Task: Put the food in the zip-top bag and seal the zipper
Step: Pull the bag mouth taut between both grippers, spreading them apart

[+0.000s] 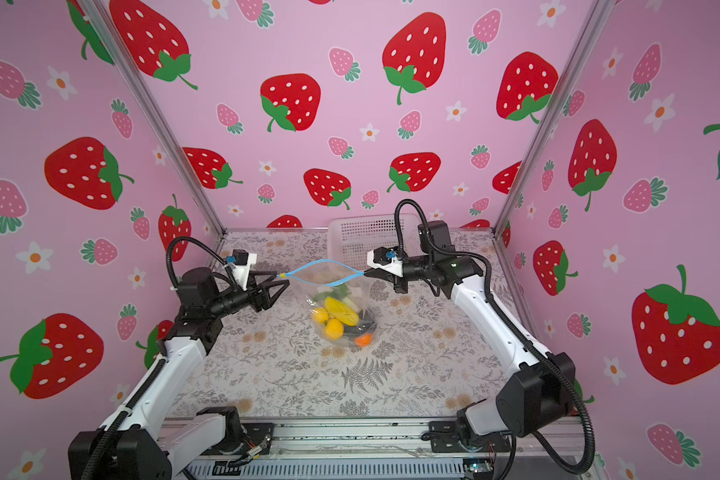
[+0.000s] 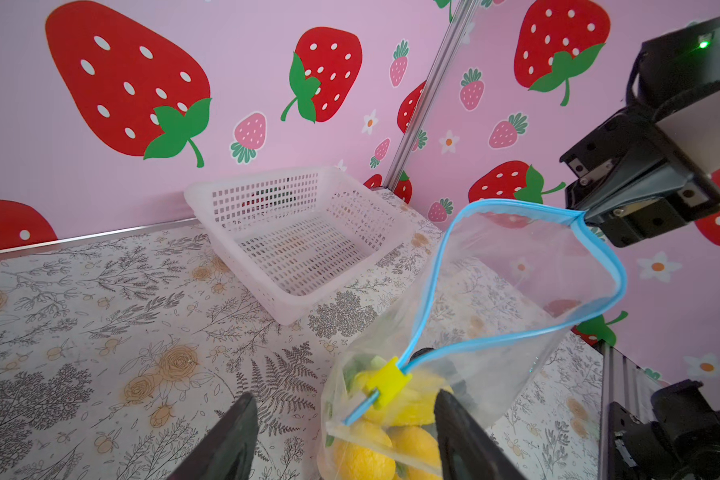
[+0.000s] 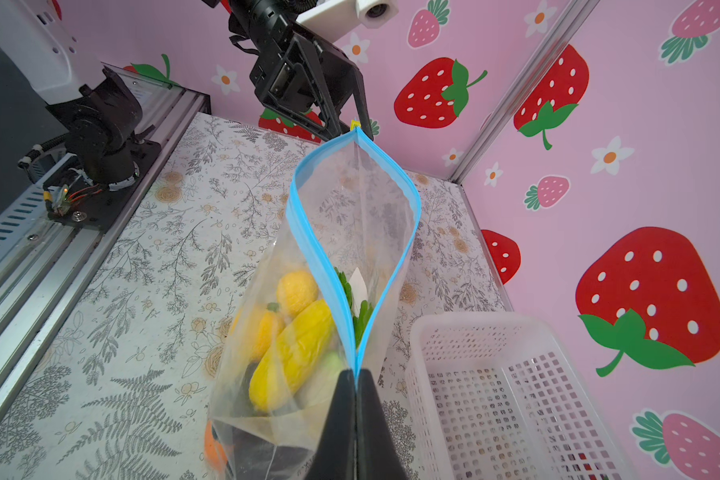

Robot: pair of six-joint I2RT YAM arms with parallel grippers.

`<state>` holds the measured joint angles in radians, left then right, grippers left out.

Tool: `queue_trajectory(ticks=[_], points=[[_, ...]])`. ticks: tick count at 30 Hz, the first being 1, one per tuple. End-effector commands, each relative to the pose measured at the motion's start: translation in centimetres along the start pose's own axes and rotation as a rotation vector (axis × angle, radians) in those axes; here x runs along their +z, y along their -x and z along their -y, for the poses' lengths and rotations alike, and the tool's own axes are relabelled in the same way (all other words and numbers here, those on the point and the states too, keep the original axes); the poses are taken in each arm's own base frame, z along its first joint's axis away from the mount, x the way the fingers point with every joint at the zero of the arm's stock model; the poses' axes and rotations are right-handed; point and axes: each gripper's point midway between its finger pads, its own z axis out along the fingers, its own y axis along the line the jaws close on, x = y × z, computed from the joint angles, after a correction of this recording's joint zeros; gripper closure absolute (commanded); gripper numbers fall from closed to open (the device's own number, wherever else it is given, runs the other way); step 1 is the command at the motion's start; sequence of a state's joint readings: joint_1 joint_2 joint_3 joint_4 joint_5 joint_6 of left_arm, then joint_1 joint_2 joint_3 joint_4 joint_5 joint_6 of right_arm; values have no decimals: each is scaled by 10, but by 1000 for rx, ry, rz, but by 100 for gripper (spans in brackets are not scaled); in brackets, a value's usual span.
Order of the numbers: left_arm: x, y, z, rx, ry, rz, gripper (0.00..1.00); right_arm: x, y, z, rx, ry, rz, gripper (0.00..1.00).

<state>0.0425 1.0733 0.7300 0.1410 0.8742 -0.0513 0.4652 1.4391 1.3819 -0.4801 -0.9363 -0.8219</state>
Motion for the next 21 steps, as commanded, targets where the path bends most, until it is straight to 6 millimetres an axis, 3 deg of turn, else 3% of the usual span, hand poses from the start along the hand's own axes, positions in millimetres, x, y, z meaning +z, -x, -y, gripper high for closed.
queue_trajectory(ticks=[1,13,21], points=[[0,21,11,72,-58,43,34,-5,10,-1,-24,28,32,100],[10,21,11,65,-93,49,43,-7,8,2,-8,14,26,100],[10,20,13,66,-95,44,73,-8,7,6,-9,3,17,100]])
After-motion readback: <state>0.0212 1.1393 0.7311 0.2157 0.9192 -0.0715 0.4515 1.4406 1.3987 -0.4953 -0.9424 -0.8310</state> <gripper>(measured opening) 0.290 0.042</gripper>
